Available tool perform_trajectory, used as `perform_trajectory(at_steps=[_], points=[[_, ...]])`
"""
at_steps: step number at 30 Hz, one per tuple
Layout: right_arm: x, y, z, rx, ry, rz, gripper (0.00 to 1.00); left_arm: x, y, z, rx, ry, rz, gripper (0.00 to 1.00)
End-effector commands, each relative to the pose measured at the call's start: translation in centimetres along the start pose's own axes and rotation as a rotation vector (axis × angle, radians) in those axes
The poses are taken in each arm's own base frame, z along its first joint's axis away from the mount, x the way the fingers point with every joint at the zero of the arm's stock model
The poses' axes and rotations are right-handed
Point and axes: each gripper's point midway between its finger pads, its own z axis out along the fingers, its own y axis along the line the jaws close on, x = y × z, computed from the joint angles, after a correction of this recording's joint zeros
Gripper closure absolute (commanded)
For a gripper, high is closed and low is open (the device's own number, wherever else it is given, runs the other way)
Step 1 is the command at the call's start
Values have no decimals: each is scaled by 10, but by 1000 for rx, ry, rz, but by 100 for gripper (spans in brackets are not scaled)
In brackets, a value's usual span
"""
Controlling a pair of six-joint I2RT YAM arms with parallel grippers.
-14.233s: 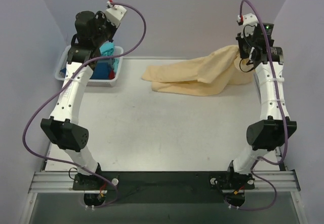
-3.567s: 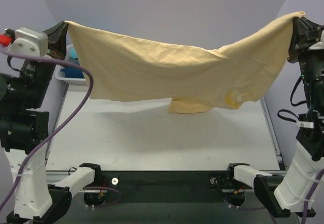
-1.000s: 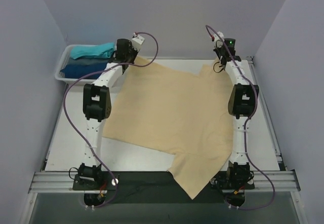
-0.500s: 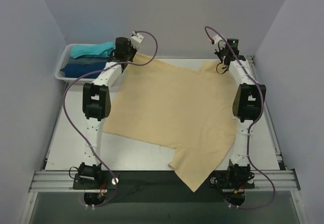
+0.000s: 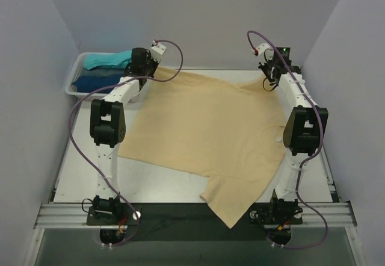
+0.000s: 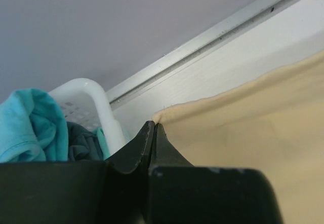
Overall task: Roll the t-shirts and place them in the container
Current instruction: Fold the T-shirt at the center of the board.
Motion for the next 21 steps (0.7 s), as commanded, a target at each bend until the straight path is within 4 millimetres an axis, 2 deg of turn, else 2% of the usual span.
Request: perform_trajectory(at_steps=[1,9,16,21], points=[[-7,-20,-38,41,-16,33,100,-59,42,-23,-71,-147,-27,100],[-3,-19,-76,48,-15,87,100,-65,46,-30,-26,-167,-3,100],[9,-5,-122,35,3,160,100,-68,49,-33,5,-185,17,100],[28,12,-139,10,43,200,100,-57,47,-39,34,-152,24,100]])
